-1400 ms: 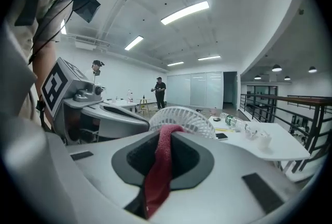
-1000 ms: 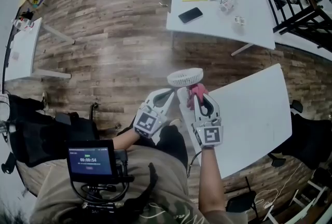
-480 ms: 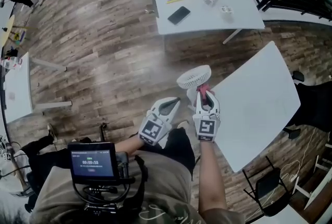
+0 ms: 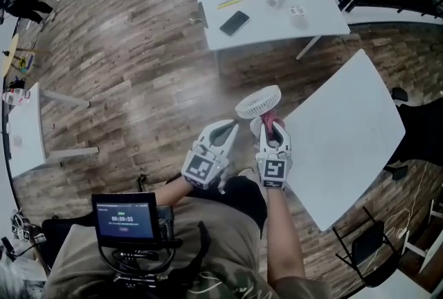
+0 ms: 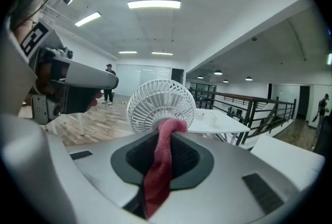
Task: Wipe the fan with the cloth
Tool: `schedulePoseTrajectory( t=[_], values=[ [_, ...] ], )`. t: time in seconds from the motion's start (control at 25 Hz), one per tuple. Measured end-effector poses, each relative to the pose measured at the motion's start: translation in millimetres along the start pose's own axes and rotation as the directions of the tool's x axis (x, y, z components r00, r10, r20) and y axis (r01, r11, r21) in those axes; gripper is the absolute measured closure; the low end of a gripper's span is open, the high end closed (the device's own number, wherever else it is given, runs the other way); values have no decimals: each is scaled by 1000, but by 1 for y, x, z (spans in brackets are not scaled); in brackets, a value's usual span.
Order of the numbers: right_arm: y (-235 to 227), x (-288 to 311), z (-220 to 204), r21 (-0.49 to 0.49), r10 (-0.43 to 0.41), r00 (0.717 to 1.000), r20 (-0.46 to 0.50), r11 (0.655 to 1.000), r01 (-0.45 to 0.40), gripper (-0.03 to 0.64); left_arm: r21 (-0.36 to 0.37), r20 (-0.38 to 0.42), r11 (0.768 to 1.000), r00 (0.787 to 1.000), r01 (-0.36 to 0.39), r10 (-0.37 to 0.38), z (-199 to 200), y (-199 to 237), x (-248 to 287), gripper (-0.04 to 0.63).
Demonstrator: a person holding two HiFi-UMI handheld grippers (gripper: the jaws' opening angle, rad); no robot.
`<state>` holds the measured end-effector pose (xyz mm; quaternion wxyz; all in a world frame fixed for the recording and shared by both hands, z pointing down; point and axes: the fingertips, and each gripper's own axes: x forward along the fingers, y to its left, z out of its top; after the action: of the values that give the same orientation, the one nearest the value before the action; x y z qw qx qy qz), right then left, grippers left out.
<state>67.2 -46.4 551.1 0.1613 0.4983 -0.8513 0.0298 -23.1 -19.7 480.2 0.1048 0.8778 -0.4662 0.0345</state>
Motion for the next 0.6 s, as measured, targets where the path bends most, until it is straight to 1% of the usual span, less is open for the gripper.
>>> schedulePoseTrajectory(
  t=[0.16, 0.32, 0.48, 0.6],
  values=[
    [-5, -8, -10, 39, -40, 999, 17, 998, 39, 534, -6, 16, 1000, 1000, 23, -23, -6, -6, 7, 574],
    [-9, -13, -29, 84, -83, 996, 14, 993, 82, 537, 1, 9, 999, 999, 53, -53, -20, -9, 11, 574],
    [-14, -17, -37, 95, -106, 994, 42, 990, 101, 531, 3, 4, 997, 997, 82, -82, -31, -13, 16, 574],
    [-15, -19, -48, 100, -124, 991, 45, 988, 119, 531, 21, 12, 995, 995, 95, -95, -38, -13, 22, 574]
  ],
)
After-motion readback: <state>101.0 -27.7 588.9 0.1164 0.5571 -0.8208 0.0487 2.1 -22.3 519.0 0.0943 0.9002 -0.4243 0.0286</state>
